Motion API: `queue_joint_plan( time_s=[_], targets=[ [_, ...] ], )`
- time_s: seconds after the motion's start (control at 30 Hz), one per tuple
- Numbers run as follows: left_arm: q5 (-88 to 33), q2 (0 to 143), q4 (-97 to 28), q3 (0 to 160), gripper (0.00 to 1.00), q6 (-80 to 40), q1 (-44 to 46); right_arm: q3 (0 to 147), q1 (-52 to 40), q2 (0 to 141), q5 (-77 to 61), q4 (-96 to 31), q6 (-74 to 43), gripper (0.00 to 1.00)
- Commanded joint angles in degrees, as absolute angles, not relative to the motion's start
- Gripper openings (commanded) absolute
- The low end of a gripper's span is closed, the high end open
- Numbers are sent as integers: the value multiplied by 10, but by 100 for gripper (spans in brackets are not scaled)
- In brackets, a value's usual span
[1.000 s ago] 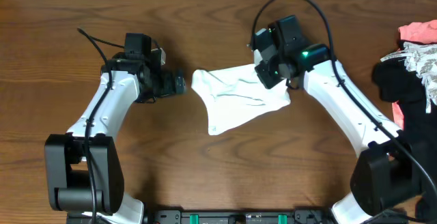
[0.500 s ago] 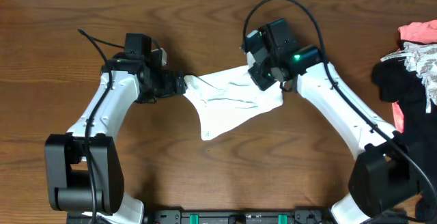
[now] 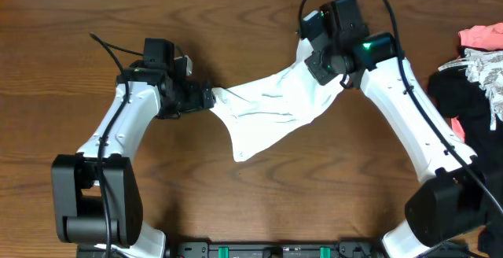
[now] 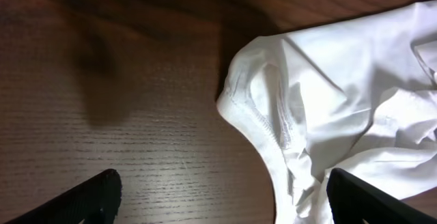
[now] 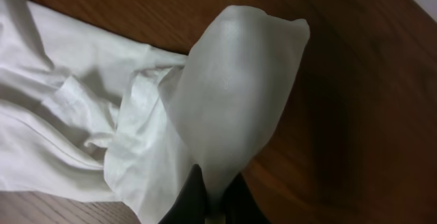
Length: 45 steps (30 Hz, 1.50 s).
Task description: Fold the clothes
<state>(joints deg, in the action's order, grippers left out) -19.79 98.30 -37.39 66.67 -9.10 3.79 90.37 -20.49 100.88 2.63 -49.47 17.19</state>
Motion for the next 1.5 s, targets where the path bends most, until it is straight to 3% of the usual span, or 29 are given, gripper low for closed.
queue_joint_plan(
  time_s=[0.0,0.67,1.47],
  targets=[
    [-205,981,-377,669,96,-86,37,918,-215,1012,37,-495,219,1],
    [-196,981,-370,669,97,-86,36,909,-333,1015,0,-525,200,1],
    [-156,981,-364,669,97,-86,35,899,-413,1131,-80,-453,133,1]
  ],
)
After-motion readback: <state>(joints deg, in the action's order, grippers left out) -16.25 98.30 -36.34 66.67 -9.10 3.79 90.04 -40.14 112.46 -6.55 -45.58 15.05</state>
